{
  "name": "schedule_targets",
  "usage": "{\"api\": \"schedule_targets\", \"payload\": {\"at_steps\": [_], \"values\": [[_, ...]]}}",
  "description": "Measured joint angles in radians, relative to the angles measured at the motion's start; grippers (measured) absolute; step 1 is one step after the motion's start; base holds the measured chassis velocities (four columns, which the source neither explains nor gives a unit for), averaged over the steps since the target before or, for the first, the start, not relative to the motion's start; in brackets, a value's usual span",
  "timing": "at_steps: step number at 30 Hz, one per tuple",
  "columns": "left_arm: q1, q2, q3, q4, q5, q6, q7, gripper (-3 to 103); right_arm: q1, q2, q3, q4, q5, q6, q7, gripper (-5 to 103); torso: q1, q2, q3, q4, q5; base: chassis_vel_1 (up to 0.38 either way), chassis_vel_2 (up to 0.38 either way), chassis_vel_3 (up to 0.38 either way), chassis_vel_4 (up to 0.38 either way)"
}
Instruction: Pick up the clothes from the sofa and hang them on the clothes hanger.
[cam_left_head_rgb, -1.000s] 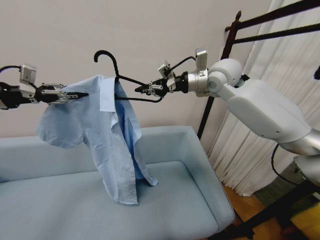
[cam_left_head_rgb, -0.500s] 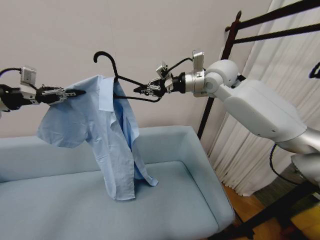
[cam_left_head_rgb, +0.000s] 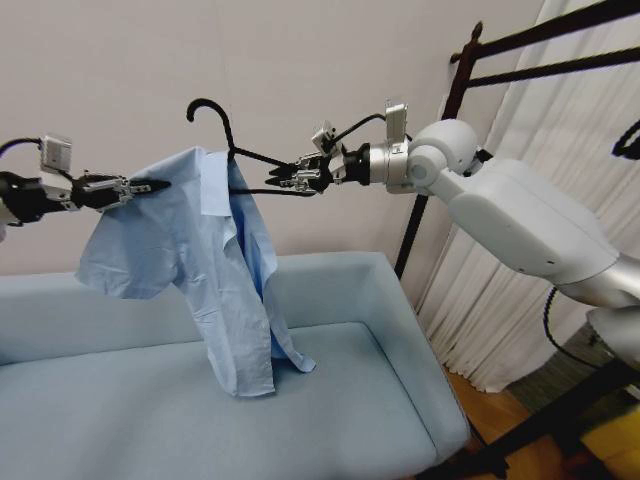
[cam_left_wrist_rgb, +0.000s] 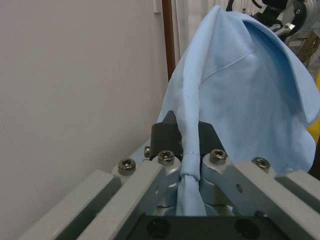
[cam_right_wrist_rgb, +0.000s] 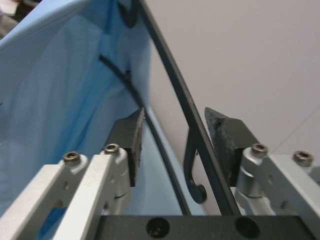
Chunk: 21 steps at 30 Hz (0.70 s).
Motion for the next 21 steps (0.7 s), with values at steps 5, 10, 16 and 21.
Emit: {"api": "schedule_targets", "payload": {"at_steps": [5,10,16,21], "values": [[-0.004,-0.014,0.001,0.004,0.006,0.0,0.01,3,0.003,-0.025,0.02,0.002,0.046,-0.013,0.074,60,0.0,0.0,0.0,-0.0002,0.0,0.0,0.0,0.0,0.0],[-0.007,-0.025,0.003,0.01,0.01,0.0,0.018,3,-0.004,-0.06,0.053,0.011,0.102,-0.038,0.153,77,0.0,0.0,0.0,0.0,0.0,0.0,0.0,0.0,0.0],[-0.01,-0.039,0.005,0.012,0.014,-0.001,0.02,3,-0.07,-0.127,0.1,0.029,0.182,-0.048,0.238,96,0.0,0.0,0.0,-0.0003,0.0002,0.0,0.0,0.0,0.0],[-0.016,-0.047,0.005,0.017,0.015,-0.003,0.021,3,-0.173,-0.155,0.15,0.049,0.235,-0.067,0.325,100,0.0,0.0,0.0,-0.0002,0.0003,0.0,0.0,0.0,0.0]]}}
